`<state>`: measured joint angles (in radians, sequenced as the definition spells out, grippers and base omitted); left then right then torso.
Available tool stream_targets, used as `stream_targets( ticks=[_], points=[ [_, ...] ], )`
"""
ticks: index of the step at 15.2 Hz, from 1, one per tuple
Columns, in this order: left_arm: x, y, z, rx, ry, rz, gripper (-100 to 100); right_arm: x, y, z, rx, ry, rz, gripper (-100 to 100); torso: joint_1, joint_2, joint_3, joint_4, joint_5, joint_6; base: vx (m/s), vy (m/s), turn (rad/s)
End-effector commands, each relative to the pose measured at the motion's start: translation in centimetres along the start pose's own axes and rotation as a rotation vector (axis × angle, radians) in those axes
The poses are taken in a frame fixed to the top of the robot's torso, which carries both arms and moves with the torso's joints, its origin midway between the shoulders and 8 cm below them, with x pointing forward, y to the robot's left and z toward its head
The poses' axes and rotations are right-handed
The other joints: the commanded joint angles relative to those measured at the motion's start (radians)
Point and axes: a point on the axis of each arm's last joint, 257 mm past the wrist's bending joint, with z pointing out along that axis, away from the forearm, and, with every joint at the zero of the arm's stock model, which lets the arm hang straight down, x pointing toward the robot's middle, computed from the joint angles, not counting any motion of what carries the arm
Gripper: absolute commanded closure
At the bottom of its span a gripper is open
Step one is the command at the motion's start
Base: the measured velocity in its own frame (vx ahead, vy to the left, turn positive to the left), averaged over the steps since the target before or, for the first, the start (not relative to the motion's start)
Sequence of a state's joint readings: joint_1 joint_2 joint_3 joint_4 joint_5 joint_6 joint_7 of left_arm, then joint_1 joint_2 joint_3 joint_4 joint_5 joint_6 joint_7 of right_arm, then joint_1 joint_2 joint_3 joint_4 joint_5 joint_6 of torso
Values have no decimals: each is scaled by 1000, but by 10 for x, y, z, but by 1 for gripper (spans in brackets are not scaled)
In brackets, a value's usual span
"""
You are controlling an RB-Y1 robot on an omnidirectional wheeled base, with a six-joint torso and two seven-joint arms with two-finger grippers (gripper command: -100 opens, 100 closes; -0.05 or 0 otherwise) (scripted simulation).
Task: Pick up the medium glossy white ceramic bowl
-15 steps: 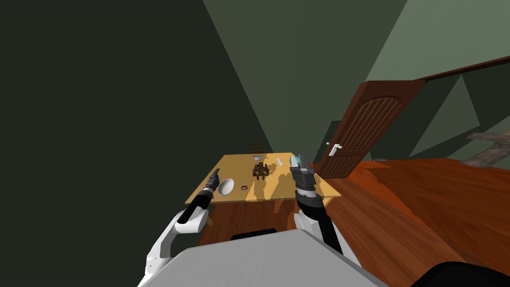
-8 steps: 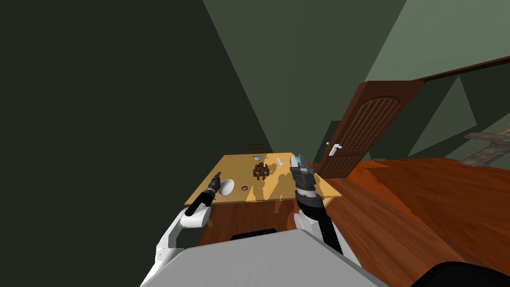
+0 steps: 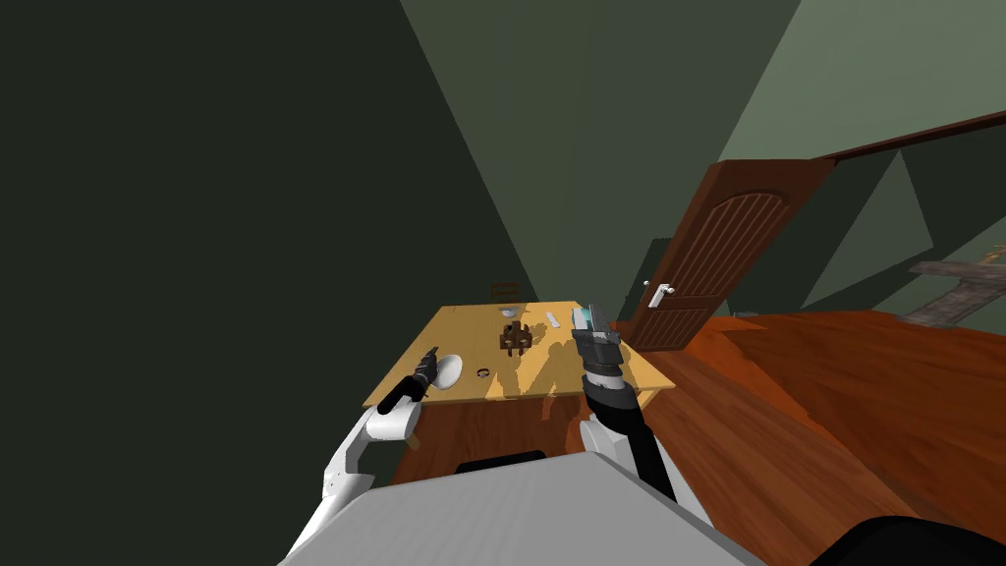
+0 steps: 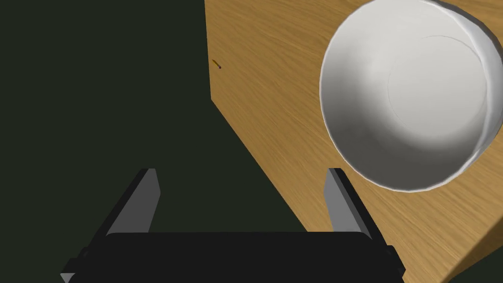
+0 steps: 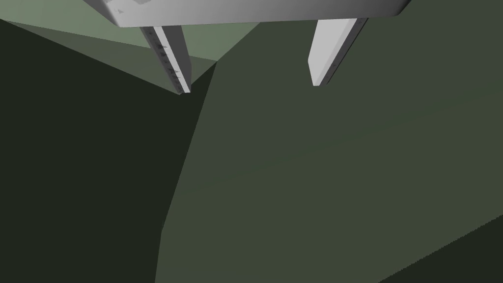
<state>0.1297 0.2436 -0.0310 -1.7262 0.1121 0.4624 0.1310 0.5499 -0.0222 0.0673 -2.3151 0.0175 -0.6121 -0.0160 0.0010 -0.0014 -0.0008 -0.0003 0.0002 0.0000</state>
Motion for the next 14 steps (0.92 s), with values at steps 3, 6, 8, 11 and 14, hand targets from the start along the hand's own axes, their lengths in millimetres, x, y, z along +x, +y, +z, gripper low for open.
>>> stream_targets(
  ticks=[3, 6, 8, 11, 14],
  points=[
    [-2, 23, 5, -88, -8, -23, -100, 0, 0, 0, 0, 0, 0, 0, 0, 0, 0, 0, 0, 0, 16, 15, -10],
    [-2, 41, 9, -155, -14, -43, -100, 0, 0, 0, 0, 0, 0, 0, 0, 0, 0, 0, 0, 0, 14, 12, -9],
    [-1, 58, 12, -220, -20, -62, -100, 0, 0, 0, 0, 0, 0, 0, 0, 0, 0, 0, 0, 0, 18, 16, -12],
    [1, 75, 14, -284, -25, -81, -100, 0, 0, 0, 0, 0, 0, 0, 0, -1, 0, 0, 0, 0, 24, 17, -12],
    [3, 91, 14, -346, -31, -99, -100, 0, 0, 0, 0, 0, 0, 0, 0, -1, 0, 0, 0, 0, 19, 14, -10]
  ],
)
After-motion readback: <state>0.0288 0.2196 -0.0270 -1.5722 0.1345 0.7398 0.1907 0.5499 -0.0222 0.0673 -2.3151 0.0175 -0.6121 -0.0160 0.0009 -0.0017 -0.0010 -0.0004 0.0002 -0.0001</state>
